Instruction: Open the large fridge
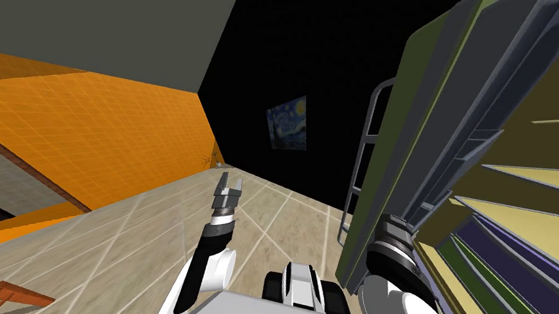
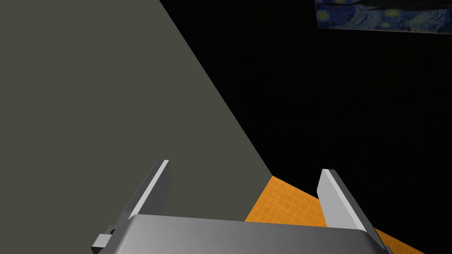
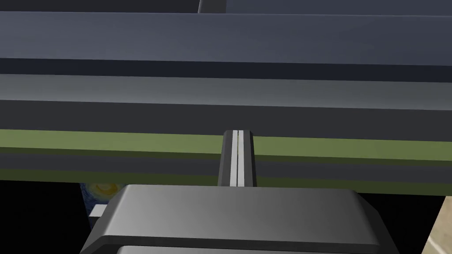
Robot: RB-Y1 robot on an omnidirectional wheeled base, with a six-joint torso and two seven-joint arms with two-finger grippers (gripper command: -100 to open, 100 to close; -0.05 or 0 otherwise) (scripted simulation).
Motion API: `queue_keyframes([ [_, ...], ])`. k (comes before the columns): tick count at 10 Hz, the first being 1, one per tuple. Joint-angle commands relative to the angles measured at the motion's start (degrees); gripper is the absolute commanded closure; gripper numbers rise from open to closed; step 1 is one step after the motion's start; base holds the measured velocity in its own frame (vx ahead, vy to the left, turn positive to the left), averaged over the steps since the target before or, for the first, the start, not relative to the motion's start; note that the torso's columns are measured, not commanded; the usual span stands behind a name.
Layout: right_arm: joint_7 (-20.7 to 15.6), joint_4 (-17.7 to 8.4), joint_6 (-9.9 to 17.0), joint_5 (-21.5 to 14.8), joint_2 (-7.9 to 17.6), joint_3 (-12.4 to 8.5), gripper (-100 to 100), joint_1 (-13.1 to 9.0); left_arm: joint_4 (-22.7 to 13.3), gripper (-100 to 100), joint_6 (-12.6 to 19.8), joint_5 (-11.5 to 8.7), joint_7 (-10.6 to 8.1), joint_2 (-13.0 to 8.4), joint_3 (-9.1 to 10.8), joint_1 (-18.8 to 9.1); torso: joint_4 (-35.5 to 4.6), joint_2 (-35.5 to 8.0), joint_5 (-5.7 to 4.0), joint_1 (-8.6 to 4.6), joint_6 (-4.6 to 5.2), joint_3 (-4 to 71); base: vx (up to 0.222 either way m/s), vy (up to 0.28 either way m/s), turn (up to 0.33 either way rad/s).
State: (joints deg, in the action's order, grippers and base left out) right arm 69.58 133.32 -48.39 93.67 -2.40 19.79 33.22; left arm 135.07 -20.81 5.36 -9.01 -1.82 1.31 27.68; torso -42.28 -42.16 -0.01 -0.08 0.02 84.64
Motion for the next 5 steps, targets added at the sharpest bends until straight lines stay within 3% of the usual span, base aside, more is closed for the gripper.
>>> queue_keyframes([
  [1,0.13,0.01,-0.23,-0.06,2.85,-0.1,-100,-0.01,0.0,0,0.0,0.0,0.0,-0.01,0.01,-0.02,-0.07,-0.41,-0.05,-0.2,-0.02,-0.22,0.033,0.024,-0.003],
  [5,0.33,-0.04,-0.52,-0.13,8.19,-0.35,-100,-0.03,-0.01,0,0.01,0.0,0.0,-0.01,0.01,-0.03,-0.02,-0.15,0.01,0.08,-0.02,-0.09,0.012,0.004,-0.007],
])
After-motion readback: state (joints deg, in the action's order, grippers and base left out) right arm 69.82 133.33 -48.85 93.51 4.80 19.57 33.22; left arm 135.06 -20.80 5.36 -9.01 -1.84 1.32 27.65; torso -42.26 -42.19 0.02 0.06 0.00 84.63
